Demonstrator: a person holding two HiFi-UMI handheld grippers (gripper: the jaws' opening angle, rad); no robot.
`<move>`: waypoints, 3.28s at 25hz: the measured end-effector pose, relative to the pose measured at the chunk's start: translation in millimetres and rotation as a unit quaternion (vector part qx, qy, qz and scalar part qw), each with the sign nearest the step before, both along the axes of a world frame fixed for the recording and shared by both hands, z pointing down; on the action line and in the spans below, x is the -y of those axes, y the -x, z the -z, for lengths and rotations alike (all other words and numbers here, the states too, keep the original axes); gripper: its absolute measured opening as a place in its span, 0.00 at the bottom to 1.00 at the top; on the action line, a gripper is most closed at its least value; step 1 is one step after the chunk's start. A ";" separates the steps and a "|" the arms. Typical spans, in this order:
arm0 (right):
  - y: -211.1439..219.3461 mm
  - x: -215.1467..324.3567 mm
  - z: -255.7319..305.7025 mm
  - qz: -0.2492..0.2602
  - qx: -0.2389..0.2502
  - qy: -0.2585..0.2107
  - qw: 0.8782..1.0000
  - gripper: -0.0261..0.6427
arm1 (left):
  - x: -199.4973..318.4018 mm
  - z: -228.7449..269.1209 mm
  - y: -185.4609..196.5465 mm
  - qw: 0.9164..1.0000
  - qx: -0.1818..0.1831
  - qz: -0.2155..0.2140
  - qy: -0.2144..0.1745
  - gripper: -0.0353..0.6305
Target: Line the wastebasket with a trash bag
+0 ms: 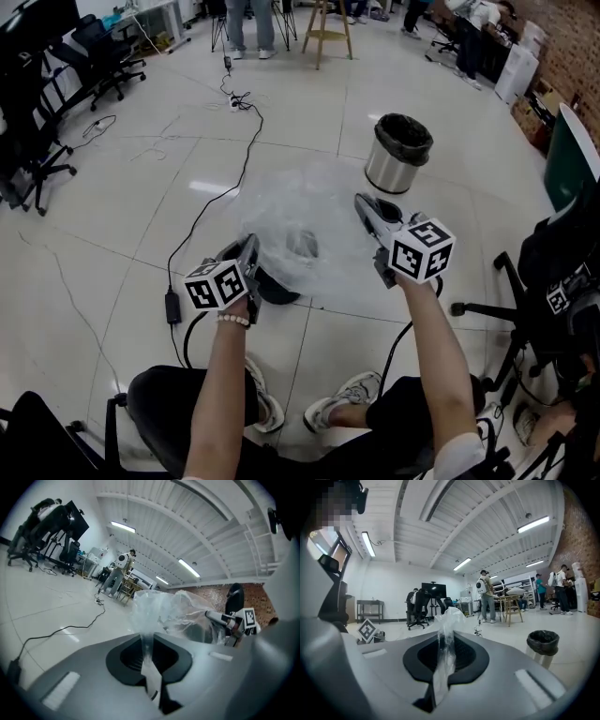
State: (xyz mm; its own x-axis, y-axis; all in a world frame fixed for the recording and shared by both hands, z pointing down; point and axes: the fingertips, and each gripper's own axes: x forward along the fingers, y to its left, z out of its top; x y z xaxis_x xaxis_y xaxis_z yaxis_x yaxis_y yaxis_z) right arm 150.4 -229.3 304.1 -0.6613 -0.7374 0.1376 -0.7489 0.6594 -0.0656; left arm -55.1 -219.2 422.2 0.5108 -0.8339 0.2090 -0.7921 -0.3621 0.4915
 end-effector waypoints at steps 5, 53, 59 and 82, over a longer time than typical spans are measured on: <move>58.8 12.6 -35.9 0.033 -0.010 0.022 0.999 0.04 | -2.5 -47.3 52.1 0.996 0.041 0.042 0.061 0.07; 201.0 22.5 -236.7 0.237 -0.443 0.200 0.841 0.04 | 72.5 -60.2 68.2 0.941 0.276 -0.162 0.111 0.51; 200.5 26.7 -332.2 0.256 -0.496 0.247 0.792 0.04 | 76.4 -76.5 70.8 0.941 0.264 -0.165 0.131 0.50; 244.3 25.5 -404.6 0.342 -0.442 0.236 0.795 0.05 | 65.8 -123.9 73.1 0.930 0.257 -0.186 0.187 0.07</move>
State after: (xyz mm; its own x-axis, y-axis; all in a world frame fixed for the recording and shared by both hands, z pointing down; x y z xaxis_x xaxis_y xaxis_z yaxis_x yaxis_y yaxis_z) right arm -93.9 -254.8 708.7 -0.3759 0.0258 0.9263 -0.1166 0.9903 -0.0749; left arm -128.2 -285.0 546.1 0.5015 -0.4401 0.7448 -0.8113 -0.5381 0.2284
